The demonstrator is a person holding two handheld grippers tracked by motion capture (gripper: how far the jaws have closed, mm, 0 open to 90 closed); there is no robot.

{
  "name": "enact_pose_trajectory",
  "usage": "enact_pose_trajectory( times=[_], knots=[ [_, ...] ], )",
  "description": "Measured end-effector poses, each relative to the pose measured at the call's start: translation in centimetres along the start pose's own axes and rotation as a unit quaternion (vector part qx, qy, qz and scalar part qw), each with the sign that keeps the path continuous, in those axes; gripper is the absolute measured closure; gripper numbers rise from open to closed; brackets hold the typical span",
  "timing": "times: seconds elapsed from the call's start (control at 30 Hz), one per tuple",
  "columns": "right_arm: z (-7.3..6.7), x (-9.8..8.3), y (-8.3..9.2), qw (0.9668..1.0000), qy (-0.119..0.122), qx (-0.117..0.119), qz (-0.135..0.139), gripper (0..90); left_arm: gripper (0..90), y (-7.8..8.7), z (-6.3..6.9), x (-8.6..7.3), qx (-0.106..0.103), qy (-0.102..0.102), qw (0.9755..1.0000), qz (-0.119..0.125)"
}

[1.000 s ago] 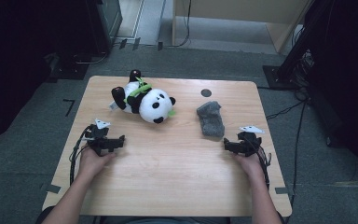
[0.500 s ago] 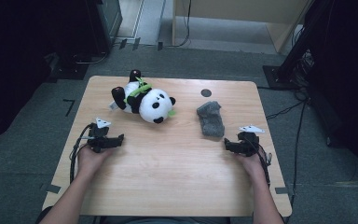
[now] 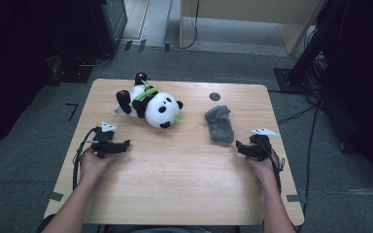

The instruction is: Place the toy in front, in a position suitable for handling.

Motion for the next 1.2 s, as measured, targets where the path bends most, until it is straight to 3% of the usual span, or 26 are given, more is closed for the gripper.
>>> enact_pose_trajectory(
  times=[0.17, 0.23, 0.43, 0.57, 0.67, 0.83, 0.97, 1.07, 1.13, 1.2],
  knots=[
    [0.2, 0.6, 0.0, 0.9998, -0.012, 0.012, -0.009, 26.9, 20.9, 0.2, 0.0, 0.3, -0.007, -0.006, 0.9999, -0.003],
    [-0.1, 0.7, 0.1, 0.9999, 0.003, 0.007, -0.009, 26.7, 19.3, 0.4, -0.1, 0.5, -0.016, -0.011, 0.9998, 0.005],
    [-1.1, 1.6, 0.8, 0.9996, 0.01, 0.024, -0.004, 30.7, 24.0, 1.0, 0.2, 1.3, -0.042, 0.006, 0.9991, 0.006],
    [-1.3, 2.0, 1.2, 0.9995, 0.009, 0.027, 0.009, 31.9, 26.2, 1.6, 0.3, 2.0, -0.046, 0.009, 0.9985, 0.027],
    [-1.3, 2.1, 1.1, 0.9995, 0.008, 0.031, 0.007, 31.8, 26.3, 1.5, 0.3, 2.4, -0.042, 0.001, 0.9989, 0.021],
    [-1.3, 2.7, 1.0, 0.9993, 0.009, 0.035, 0.01, 35.9, 33.2, 1.5, 0.1, 3.5, -0.055, 0.007, 0.998, 0.032],
    [-1.4, 2.9, 0.7, 0.9991, 0.021, 0.03, 0.019, 36.1, 36.1, 1.3, 0.1, 4.2, -0.051, -0.009, 0.9984, 0.024],
    [-1.4, 3.0, 0.4, 0.9986, 0.011, 0.049, 0.018, 38.2, 41.2, 1.2, -0.2, 4.8, -0.048, -0.01, 0.9985, 0.023],
    [-1.3, 3.3, 0.3, 0.9978, -0.001, 0.065, 0.007, 39.2, 41.0, 1.3, -0.3, 5.1, -0.058, -0.004, 0.998, 0.026],
    [-1.2, 3.4, 0.2, 0.9977, -0.002, 0.067, 0.011, 39.2, 40.9, 1.3, -0.4, 5.4, -0.058, -0.003, 0.998, 0.025]
  ],
)
Point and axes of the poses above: each handheld gripper's, and its own axes: y roughly backward along the jaws, x roughly out of its top, z roughly to its right, the point moved 3 cm from there along -y, roughly forward along the jaws, and after that the axes turned 4 degrees about y, right-handed, at the moved point
